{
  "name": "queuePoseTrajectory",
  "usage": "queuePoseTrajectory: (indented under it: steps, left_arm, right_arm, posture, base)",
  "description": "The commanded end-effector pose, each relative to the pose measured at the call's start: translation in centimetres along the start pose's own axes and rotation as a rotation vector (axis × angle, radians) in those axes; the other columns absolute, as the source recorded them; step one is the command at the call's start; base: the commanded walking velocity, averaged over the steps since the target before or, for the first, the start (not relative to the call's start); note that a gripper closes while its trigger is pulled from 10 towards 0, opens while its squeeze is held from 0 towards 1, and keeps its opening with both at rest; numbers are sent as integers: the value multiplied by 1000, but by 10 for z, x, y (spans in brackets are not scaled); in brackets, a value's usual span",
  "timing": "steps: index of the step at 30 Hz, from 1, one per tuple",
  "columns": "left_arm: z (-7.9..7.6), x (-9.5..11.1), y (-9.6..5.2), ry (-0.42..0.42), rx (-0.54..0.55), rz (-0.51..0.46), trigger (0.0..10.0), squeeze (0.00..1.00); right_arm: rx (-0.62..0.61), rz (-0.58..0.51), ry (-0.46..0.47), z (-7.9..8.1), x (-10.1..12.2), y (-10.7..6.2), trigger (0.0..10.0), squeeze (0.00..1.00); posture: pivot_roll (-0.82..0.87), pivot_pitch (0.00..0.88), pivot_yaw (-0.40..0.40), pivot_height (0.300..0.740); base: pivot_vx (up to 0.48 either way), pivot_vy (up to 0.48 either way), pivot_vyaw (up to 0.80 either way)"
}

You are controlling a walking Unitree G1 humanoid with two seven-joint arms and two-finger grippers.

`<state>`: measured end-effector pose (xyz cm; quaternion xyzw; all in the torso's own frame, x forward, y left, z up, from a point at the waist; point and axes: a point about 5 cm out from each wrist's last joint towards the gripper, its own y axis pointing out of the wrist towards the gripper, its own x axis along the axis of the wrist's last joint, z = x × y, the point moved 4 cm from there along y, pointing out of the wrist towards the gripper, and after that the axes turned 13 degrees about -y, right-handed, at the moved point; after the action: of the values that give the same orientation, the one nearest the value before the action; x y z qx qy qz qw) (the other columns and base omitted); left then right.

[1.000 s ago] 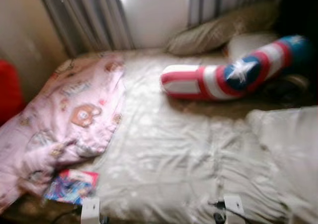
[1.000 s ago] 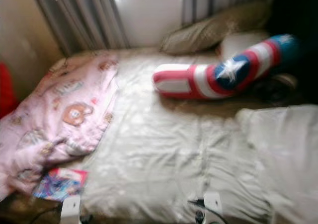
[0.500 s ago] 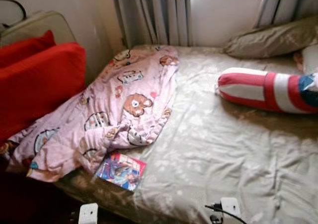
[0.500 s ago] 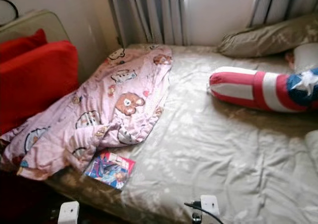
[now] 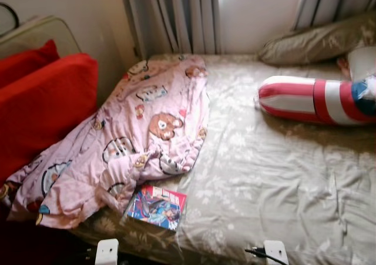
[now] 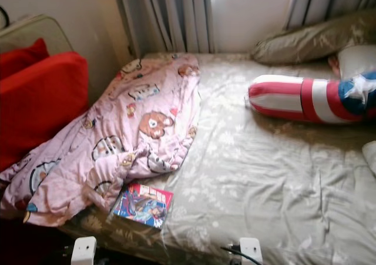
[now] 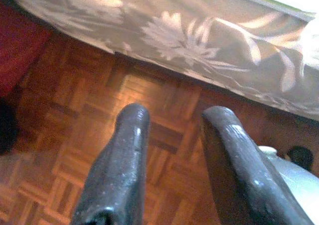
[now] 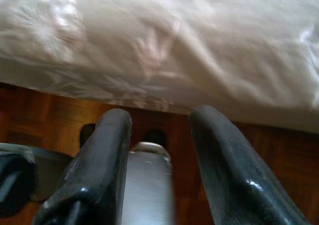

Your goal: Clean up the room

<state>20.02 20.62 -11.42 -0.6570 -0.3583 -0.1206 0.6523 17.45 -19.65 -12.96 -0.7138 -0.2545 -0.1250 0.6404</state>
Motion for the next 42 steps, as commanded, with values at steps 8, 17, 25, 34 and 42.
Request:
queuePoseTrajectory:
  steps: [8,17,25,34,42]
  left_arm:
    - [6,3,0,-13,24,-1,10000,0]
    - [2,4,1,-29,22,-6,10000,0]
    - [-5,7,3,-58,20,-19,10000,0]
    - [-14,7,3,-63,12,-20,10000,0]
    - [-5,5,2,-58,24,-13,10000,0]
  right_arm:
    - [14,-27,12,3,8,1,10000,0]
    - [3,-20,-7,-13,2,-1,10000,0]
    - [-5,-25,-41,-22,5,-1,10000,0]
    - [-9,-35,-52,-26,14,0,10000,0]
    - [10,-41,-51,-14,18,2,10000,0]
  posture:
    - [-10,0,86,740]
    - [-11,0,69,740]
    - [-28,0,29,740]
    - [-7,0,7,740]
    - [-7,0,36,740]
  base:
    - [0,330,0]
    - [0,331,0]
    - [0,290,0]
    - [0,0,0]
    - [0,0,0]
